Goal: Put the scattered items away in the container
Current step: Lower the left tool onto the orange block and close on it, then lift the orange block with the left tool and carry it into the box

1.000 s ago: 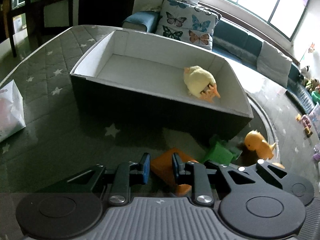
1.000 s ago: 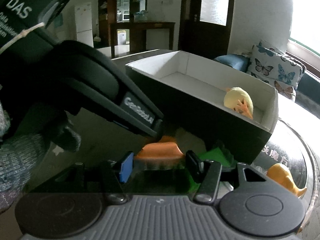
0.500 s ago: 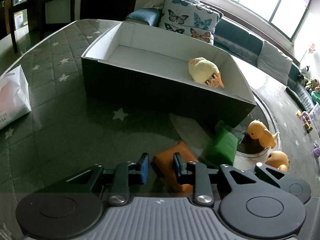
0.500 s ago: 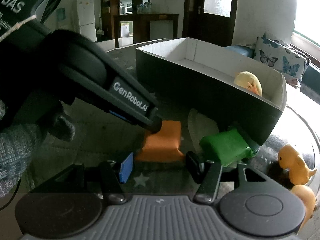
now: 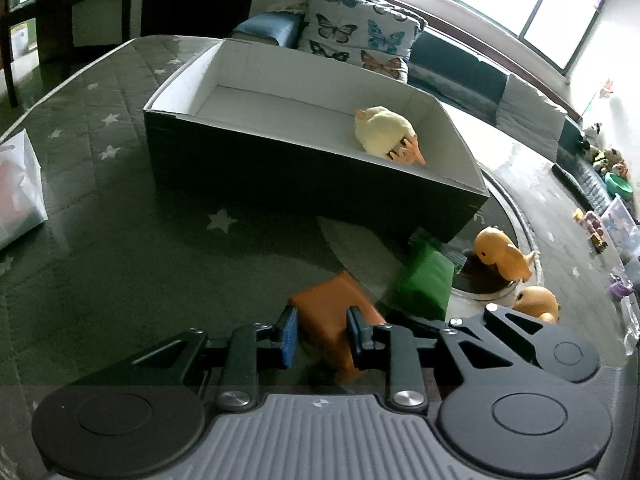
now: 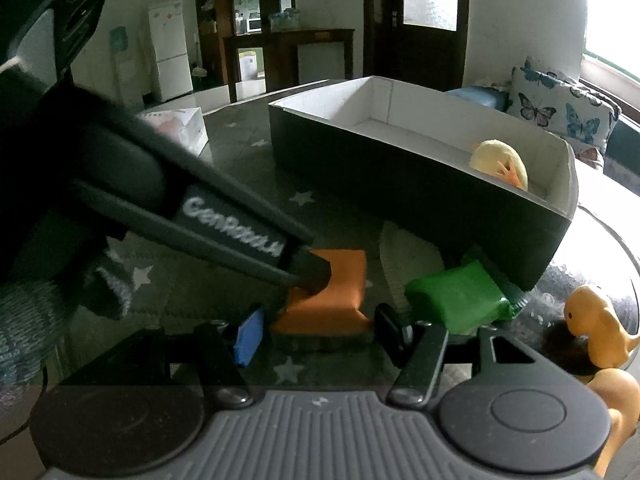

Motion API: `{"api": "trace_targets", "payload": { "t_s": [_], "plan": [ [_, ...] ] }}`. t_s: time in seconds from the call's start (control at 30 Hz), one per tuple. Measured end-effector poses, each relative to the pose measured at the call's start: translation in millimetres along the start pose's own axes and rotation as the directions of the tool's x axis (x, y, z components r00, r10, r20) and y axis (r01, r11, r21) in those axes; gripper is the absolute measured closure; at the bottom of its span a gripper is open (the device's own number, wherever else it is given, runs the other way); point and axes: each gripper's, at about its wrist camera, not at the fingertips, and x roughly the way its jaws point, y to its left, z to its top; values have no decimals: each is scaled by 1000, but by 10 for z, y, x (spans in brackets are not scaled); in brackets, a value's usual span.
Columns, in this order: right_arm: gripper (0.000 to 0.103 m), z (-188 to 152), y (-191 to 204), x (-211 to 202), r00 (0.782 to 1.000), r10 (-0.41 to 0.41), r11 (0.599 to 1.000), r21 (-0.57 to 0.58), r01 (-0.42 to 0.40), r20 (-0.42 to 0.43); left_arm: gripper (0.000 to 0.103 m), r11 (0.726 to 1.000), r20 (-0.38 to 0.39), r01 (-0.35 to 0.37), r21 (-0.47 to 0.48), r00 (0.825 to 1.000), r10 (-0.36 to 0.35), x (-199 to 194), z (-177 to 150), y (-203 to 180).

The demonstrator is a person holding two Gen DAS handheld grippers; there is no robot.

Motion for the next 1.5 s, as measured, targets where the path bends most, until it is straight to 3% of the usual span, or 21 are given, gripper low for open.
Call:
{"api": "trace_targets", "payload": {
  "t_s": [0.33,0.63,1.03,1.5],
  "plan": [
    [46,-8,12,26,1000,0,1000,14,0,9,74,999,-29,24,-26,999,-25,13,11,-20],
    [46,-27,-12,43,1000,2,1000,21,-3,18,66,996,-47,8,-86,999,-12,47,29,-47],
    [48,-50,-50,-8,999,2,999,50,-4,38,70,999,-26,-6,-46,1000,5,13,4,-173],
    [49,204,-149,-327,983,-43,997,67,32,177,75,999,113,10,47,994,-15,-322,292,-425]
  ]
}}
